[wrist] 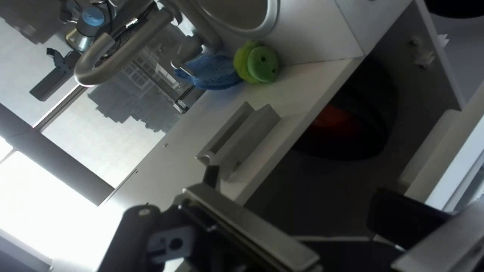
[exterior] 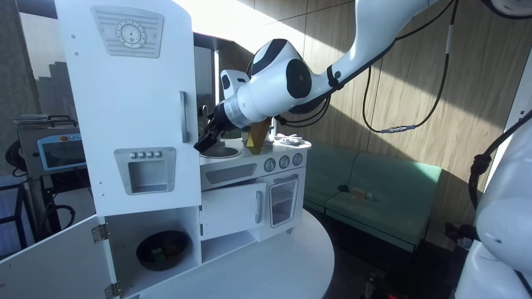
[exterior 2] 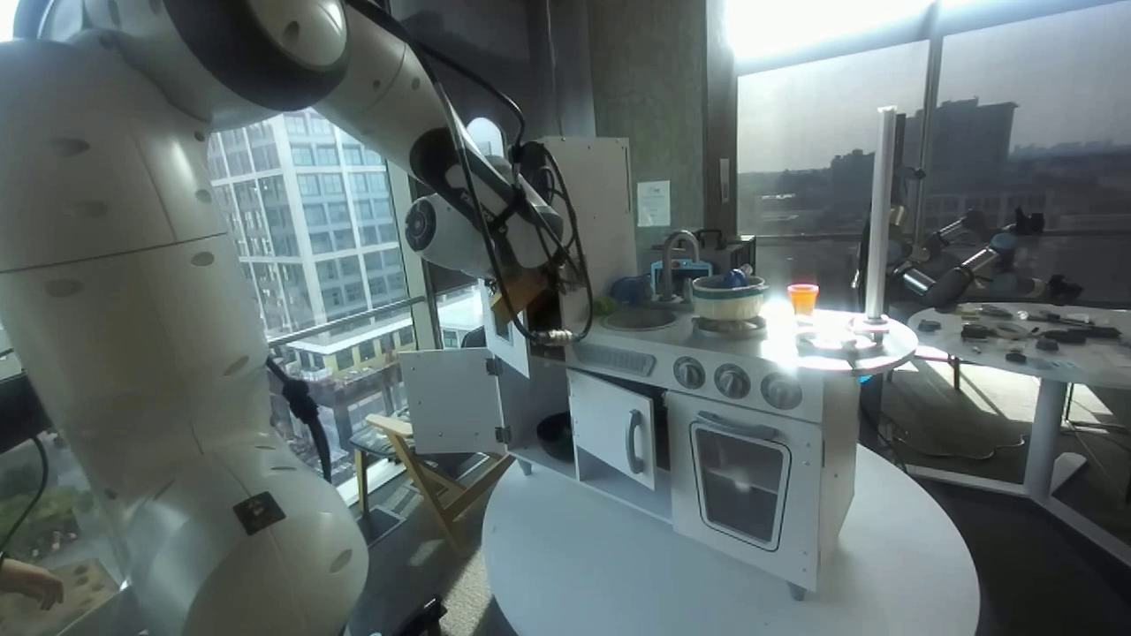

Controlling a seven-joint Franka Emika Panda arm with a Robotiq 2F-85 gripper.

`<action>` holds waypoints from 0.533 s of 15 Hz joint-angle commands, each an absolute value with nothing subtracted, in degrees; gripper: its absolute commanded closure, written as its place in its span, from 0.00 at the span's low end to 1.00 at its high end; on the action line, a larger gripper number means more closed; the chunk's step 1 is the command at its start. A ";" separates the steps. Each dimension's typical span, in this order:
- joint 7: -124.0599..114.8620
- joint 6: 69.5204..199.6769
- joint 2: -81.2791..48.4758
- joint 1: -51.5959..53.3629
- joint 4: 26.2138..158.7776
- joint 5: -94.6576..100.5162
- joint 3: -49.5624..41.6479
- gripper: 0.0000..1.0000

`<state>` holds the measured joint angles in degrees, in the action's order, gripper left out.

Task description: Close the middle cabinet door at the bottom and then open the bottom left and top left cabinet doors

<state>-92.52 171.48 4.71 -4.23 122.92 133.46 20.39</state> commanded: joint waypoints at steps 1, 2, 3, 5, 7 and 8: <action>-98.40 172.92 9.75 -1.98 129.70 137.39 20.99 0.00; -97.83 174.96 10.68 -1.84 129.99 137.01 20.58 0.00; -98.89 176.16 11.72 -1.00 131.00 137.83 20.32 0.00; -100.62 178.82 13.23 0.72 131.89 139.41 19.77 0.00; -100.23 180.76 14.27 1.79 132.68 139.77 19.61 0.00; -99.61 181.80 14.60 2.10 133.04 139.80 19.59 0.00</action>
<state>-97.64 178.72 11.19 0.41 131.37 137.65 20.47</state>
